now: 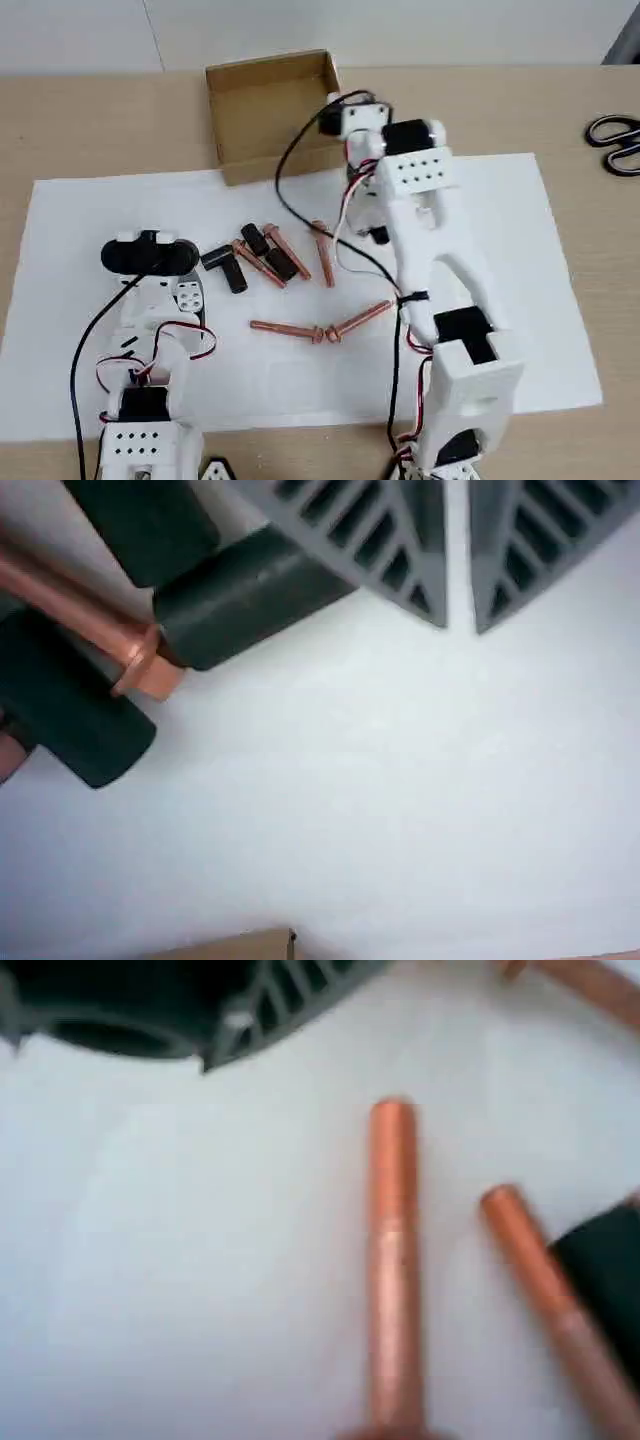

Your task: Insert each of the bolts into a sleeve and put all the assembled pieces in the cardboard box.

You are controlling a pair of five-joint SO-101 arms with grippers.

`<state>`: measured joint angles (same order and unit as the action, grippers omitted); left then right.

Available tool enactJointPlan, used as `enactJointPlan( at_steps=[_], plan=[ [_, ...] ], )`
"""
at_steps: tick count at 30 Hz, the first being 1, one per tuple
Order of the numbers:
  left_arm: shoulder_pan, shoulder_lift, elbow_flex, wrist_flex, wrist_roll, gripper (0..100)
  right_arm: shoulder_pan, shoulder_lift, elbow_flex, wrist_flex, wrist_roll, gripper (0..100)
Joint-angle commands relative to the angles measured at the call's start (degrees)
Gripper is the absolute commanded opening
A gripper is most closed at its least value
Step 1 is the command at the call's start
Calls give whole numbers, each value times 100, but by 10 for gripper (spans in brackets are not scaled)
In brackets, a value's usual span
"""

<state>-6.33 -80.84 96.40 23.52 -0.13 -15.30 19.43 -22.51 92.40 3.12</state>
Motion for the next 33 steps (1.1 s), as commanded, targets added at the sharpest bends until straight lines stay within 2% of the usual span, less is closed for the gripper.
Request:
enactJointPlan(
  at_steps=[1, 8, 15, 17, 33],
  plan=[
    [-18, -26, -57, -26, -18, 6, 136, -356, -264, -215, 9, 5],
    [-18, -26, -57, -26, -18, 6, 119, -356, 387, -646, 9, 9],
    [-18, -26, -57, -26, -18, 6, 127, -409, 1987, -2026, -9, 9],
    [-18, -26, -57, -26, -18, 6, 171, -409, 2163, -2273, -220, 9],
    [-18, -26, -57, -26, -26, 6, 435, -391, 2251, -2941, -413, 9]
  ],
)
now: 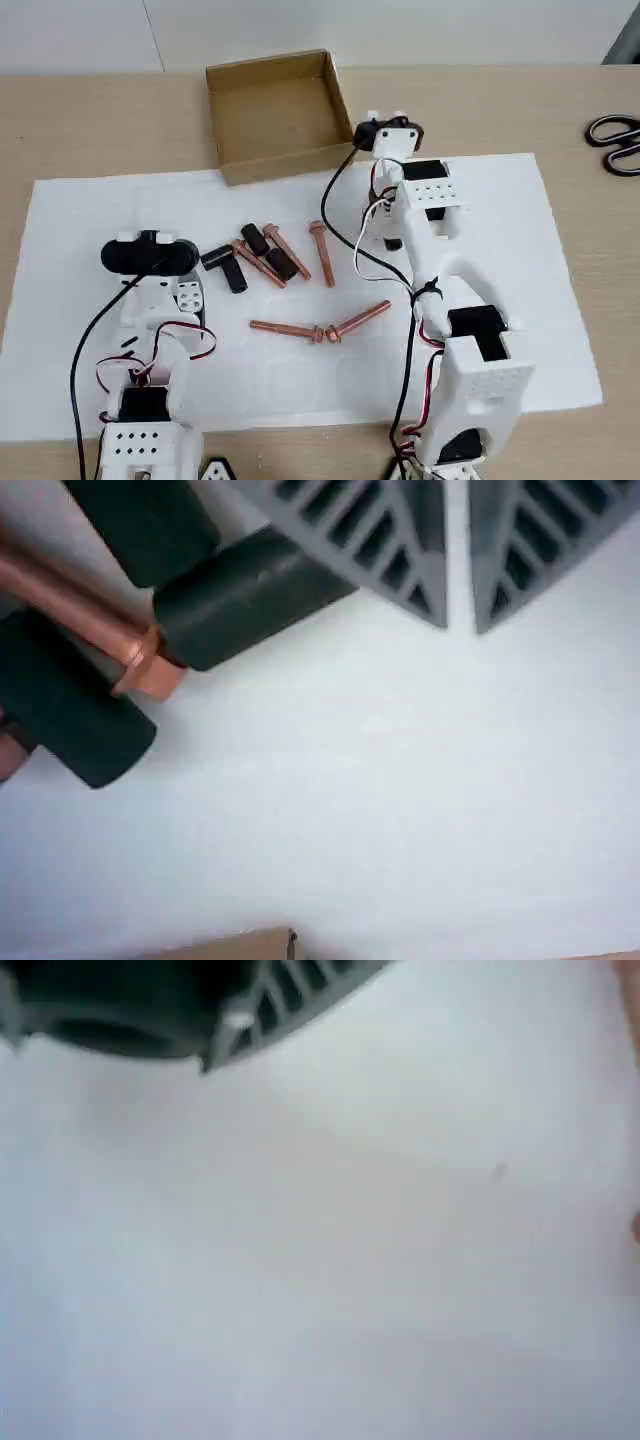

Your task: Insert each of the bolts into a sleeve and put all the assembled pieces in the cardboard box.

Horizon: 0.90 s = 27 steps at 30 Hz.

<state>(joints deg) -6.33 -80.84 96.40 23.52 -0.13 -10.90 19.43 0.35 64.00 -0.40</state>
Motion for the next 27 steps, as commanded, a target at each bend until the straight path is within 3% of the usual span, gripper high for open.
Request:
enactJointPlan(
  at_steps=[1, 13, 19, 27],
  plan=[
    [-18, -26, -57, -26, -26, 6, -13, -391, -35, -101, -62, 9],
    [-18, -26, -57, -26, -26, 6, -13, -356, -35, -84, -18, 13],
    [-18, -26, -57, -26, -26, 6, -13, -356, 123, -84, -9, 104],
    [-18, -26, -57, -26, -26, 6, -13, -356, 158, -84, -9, 112]
  ],
)
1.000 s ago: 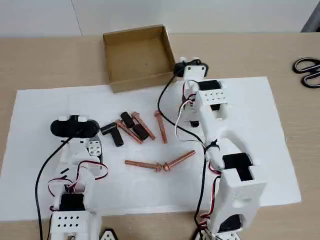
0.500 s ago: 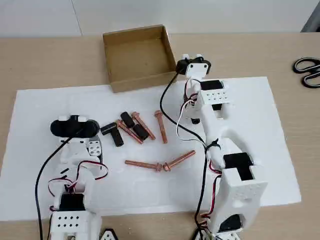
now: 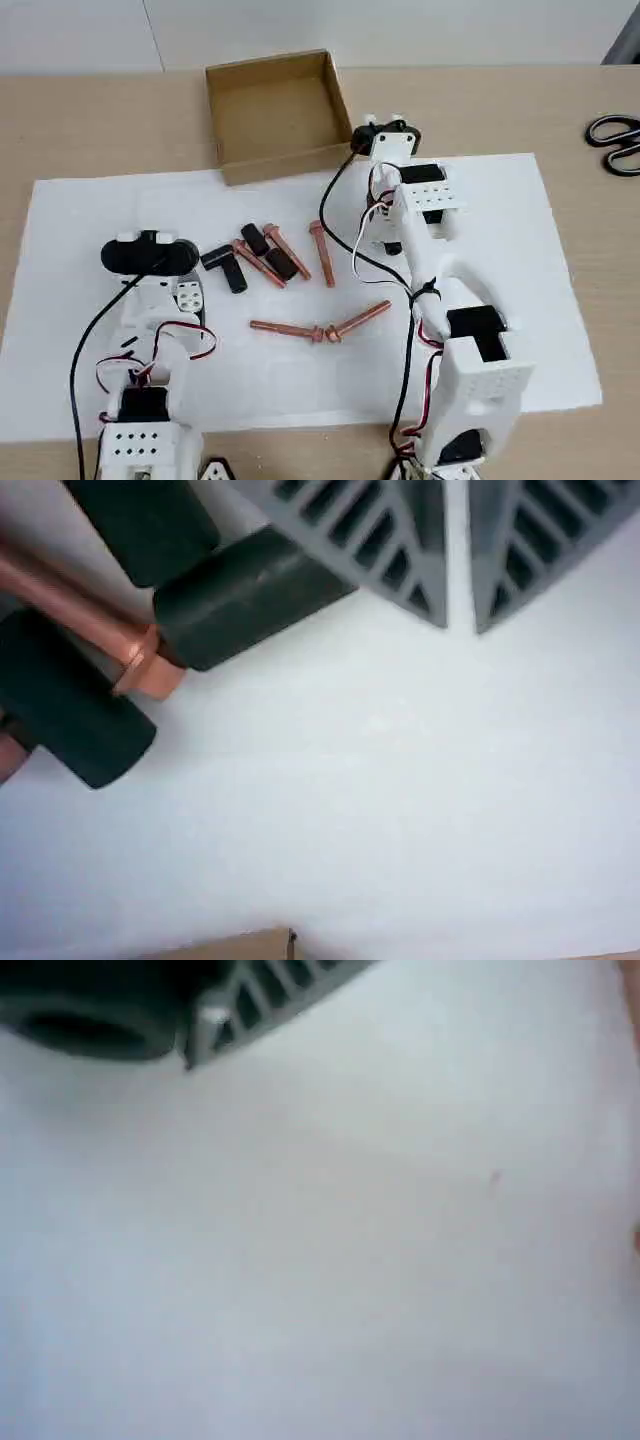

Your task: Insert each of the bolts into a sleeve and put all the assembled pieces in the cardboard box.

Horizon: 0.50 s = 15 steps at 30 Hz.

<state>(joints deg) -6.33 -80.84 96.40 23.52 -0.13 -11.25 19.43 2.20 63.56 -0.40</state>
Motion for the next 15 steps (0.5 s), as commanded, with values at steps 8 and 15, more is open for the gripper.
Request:
enactJointPlan(
  at_steps=[8, 15],
  plan=[
    [-18, -26, -57, -26, -26, 6, 22, -356, -35, -57, -9, 115],
    [-18, -26, -57, -26, -26, 6, 22, -356, -35, -75, -9, 117]
  ],
)
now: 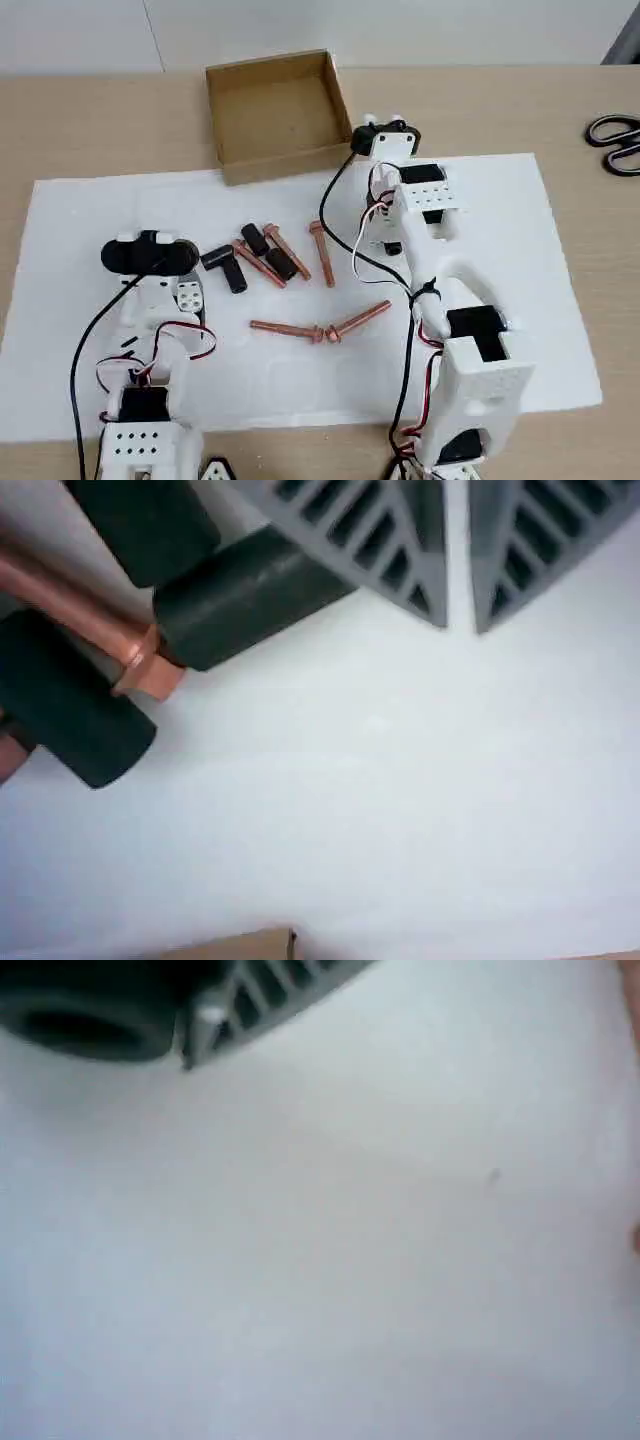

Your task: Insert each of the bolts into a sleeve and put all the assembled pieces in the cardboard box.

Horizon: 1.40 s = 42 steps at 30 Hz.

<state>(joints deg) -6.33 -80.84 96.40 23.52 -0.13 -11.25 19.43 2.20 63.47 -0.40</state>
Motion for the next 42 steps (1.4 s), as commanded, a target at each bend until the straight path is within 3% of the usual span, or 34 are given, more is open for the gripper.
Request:
enactJointPlan(
  at_steps=[1, 7, 20, 27, 42],
  plan=[
    [-18, -26, -57, -26, -26, 6, 22, -356, -35, -66, -9, 120],
    [-18, -26, -57, -26, -26, 6, 22, -356, -35, -57, 0, 229],
    [-18, -26, -57, -26, -26, 6, -4, -409, -53, -13, 0, 231],
    [-18, -26, -57, -26, -26, 6, -136, -409, -536, 716, 0, 231],
    [-18, -26, -57, -26, -26, 6, -163, -347, -633, 690, -9, 231]
  ],
)
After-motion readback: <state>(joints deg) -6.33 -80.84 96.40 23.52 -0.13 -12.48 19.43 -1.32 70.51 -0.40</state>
